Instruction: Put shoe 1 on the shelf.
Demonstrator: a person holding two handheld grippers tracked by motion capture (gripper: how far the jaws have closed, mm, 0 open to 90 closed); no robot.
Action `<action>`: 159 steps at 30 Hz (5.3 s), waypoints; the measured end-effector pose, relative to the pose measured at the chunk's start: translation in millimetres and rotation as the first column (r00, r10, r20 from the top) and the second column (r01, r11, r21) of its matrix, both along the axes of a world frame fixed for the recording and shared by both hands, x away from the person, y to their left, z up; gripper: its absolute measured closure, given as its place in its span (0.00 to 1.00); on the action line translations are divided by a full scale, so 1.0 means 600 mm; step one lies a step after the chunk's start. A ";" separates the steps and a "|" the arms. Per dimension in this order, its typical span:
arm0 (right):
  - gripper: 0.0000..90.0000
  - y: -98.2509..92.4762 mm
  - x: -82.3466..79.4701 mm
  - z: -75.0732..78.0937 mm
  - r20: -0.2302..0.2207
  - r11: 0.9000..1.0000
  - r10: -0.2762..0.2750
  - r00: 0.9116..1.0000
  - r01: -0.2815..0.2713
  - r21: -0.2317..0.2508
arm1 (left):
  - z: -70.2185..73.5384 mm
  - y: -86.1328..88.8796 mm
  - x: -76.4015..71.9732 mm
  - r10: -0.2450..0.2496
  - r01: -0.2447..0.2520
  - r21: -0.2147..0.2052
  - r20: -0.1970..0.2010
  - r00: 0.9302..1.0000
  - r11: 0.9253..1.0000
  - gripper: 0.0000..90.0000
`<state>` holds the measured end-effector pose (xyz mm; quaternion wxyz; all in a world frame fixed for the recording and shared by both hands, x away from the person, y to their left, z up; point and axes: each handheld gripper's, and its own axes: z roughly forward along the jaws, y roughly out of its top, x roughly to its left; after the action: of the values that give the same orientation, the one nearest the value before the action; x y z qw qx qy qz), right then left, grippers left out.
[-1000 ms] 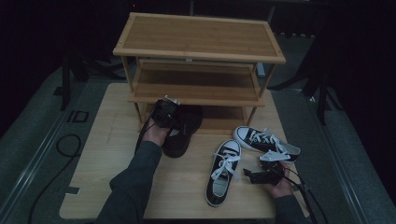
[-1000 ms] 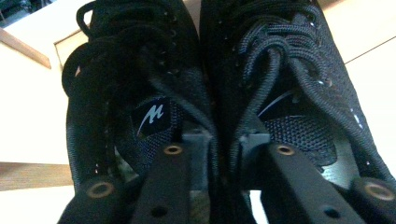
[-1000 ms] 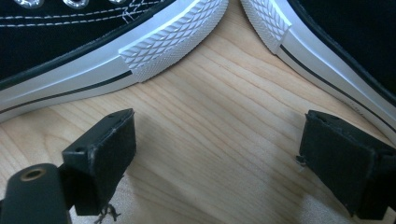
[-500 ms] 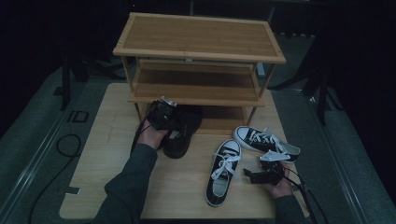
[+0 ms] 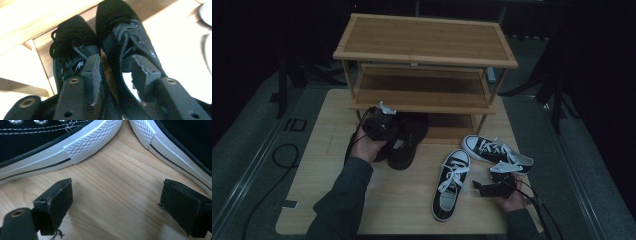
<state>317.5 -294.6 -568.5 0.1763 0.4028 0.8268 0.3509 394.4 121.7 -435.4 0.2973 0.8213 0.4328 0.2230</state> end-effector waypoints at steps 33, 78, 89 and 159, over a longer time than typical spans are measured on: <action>0.12 0.000 0.000 0.000 0.003 1.000 0.003 1.000 -0.003 -0.002 | -0.049 0.036 -0.086 -0.075 0.072 -0.063 -0.048 0.996 0.995 1.00; 0.12 0.000 0.000 0.000 0.002 1.000 0.006 1.000 -0.006 -0.002 | -0.109 -0.060 -0.057 -0.164 0.165 -0.004 -0.111 0.980 0.986 0.99; 0.12 0.000 0.000 0.000 0.000 1.000 0.006 1.000 -0.006 -0.001 | -0.109 -0.083 -0.024 -0.161 0.162 -0.005 -0.108 0.981 0.987 0.99; 0.12 0.001 0.000 0.000 -0.001 1.000 0.009 1.000 -0.009 -0.002 | -0.142 0.065 -0.099 -0.008 0.007 -0.010 -0.159 0.987 1.000 0.99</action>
<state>317.6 -294.2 -568.4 0.1749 0.3991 0.8290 0.3505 335.3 160.7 -520.3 0.2664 0.8368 0.4530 0.1534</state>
